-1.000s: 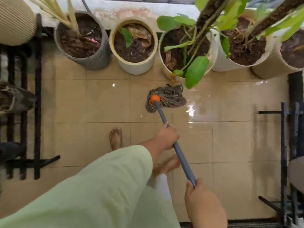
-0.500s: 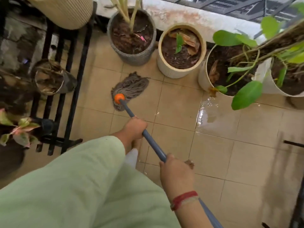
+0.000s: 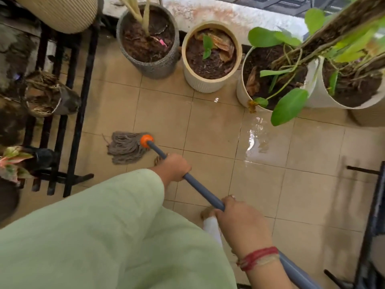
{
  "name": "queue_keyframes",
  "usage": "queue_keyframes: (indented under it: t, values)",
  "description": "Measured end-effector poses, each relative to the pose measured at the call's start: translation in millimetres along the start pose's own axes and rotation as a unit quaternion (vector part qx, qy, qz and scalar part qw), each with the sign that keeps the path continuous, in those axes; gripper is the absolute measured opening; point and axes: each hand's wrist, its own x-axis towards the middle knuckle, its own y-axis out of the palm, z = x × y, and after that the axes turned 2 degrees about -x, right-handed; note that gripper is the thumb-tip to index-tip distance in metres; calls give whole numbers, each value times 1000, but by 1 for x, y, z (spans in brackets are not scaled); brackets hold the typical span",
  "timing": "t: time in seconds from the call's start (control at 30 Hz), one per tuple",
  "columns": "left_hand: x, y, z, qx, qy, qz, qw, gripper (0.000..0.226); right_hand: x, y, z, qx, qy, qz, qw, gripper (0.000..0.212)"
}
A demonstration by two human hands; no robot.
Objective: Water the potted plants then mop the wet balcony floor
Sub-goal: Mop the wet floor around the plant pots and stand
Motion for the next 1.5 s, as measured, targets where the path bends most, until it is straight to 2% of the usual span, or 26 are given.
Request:
queue_keyframes:
  t: [0.13,0.27,0.43,0.6,0.7,0.77,0.83,0.97,1.07,1.17,1.37,1.5]
  values:
    - [34,-47,-26,65,32,-48,996,22,-1,-2,-42,34,36,-50,997,30]
    - [60,-94,-75,83,45,-72,993,21,-14,3,-86,128,91,-53,986,29]
    - [81,-121,-149,7,78,-89,993,26,-42,21,-133,183,180,-3,967,28]
    - [88,-86,-196,-21,133,-85,987,22,-56,42,-142,229,223,78,944,29]
    - [81,-60,-191,-61,114,-53,990,11,-53,54,-117,213,244,103,941,31]
    - [80,-52,-177,-101,95,-50,989,18,-47,56,-100,216,259,82,938,32]
    - [84,-57,-158,-124,83,-76,986,31,-39,51,-92,225,263,60,936,28]
    - [104,-88,-126,-123,60,-125,983,41,-20,22,-86,222,243,-8,944,27]
    - [118,-117,-95,-145,20,-173,974,42,6,-6,-78,197,218,-49,955,31]
    - [127,-138,-68,-137,13,-207,969,36,31,-23,-80,195,197,-69,958,25]
    - [130,-128,-92,-188,17,-195,962,36,17,-12,-107,146,180,-93,968,26]
    - [110,-99,-119,-192,50,-163,966,34,-17,13,-109,156,194,-39,968,30]
